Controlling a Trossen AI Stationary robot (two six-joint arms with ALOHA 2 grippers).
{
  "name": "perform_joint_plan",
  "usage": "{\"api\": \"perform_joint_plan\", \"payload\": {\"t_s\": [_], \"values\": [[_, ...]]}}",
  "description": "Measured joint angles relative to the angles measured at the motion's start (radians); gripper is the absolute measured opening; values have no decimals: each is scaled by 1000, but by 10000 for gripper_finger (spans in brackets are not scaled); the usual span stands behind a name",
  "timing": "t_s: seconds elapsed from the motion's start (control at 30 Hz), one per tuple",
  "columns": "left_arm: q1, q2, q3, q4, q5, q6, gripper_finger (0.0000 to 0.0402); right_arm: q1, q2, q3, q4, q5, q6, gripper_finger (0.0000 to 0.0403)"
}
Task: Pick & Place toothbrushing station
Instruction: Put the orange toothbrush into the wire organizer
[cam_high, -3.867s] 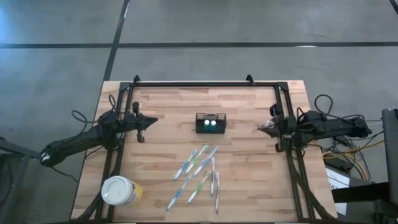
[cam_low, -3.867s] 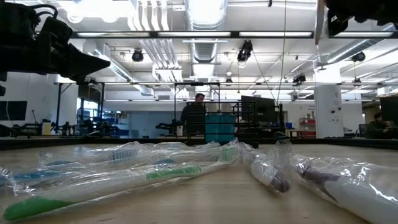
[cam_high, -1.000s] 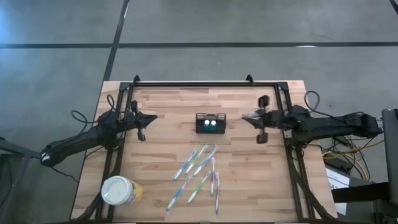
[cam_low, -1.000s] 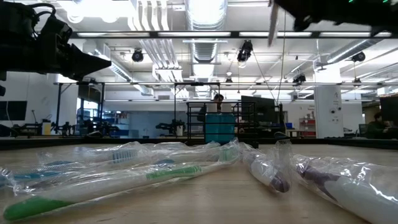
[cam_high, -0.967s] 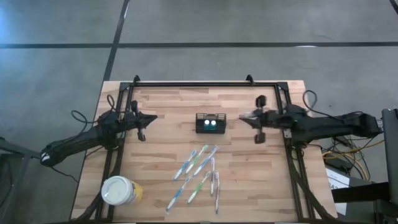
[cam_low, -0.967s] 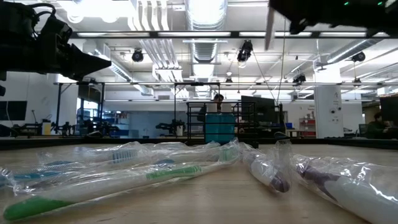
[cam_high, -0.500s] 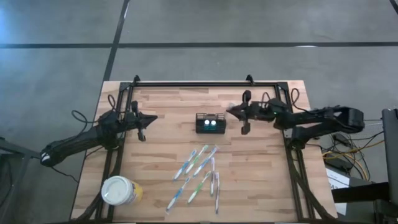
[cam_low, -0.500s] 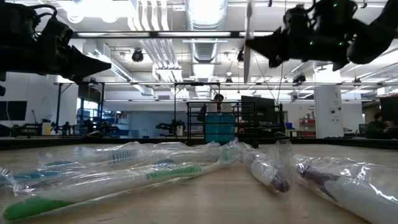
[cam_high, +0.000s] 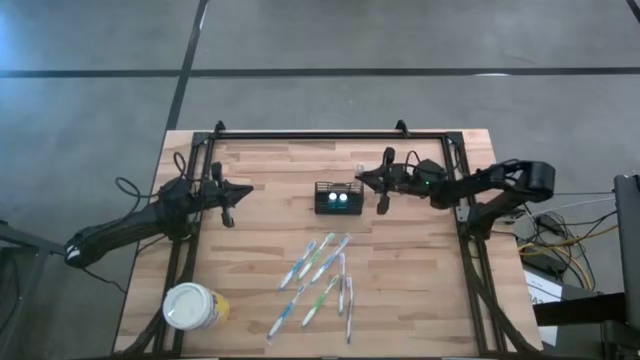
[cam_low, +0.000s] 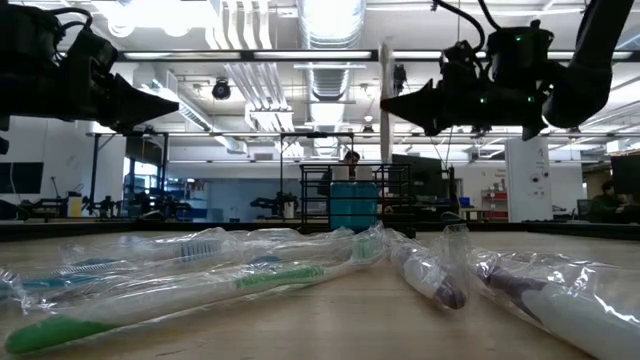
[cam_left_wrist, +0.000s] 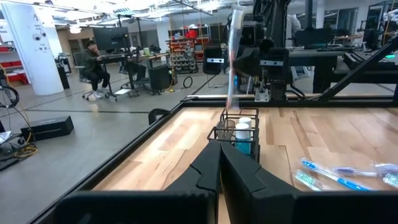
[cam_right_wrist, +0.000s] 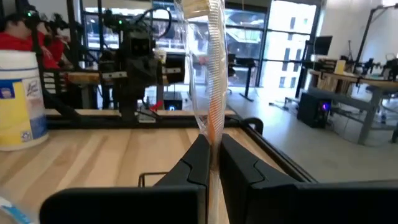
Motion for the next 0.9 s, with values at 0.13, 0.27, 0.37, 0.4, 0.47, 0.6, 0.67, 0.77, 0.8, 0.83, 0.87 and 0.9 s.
{"api": "perform_joint_plan", "payload": {"t_s": [0.13, 0.27, 0.37, 0.4, 0.47, 0.6, 0.67, 0.77, 0.8, 0.83, 0.87, 0.9], "values": [[0, 0, -1, -5, 0, 0, 14, 0, 59, -1, 25, 14, 0, 13], [0, 0, -1, -5, 0, -2, 14, 0, 103, -5, 65, 33, 3, 13], [0, 0, -1, -5, 0, -6, 14, 2, 134, -7, 59, 51, 3, 13], [0, 0, -1, -5, 0, -6, 14, 2, 141, -7, 59, 55, 4, 13], [0, 0, -1, -6, 0, -7, 14, 2, 156, -7, 61, 57, 5, 13], [0, 0, -1, -6, 0, -8, 14, 2, 181, -7, 71, 58, 18, 13], [0, 0, -1, -6, 0, -8, 14, 2, 186, -7, 78, 58, 30, 13], [0, 0, -1, -6, 0, -9, 14, 2, 195, -7, 75, 58, 35, 13], [0, 0, -1, -6, 0, -9, 14, 2, 197, -7, 75, 58, 43, 13], [0, 0, -2, -6, 0, -9, 14, 2, 198, -7, 75, 58, 52, 13], [0, 0, -2, -6, 0, -9, 14, 2, 199, -7, 75, 58, 57, 13], [0, 0, -2, -6, 0, -10, 14, 2, 200, -7, 75, 58, 59, 13]]}}
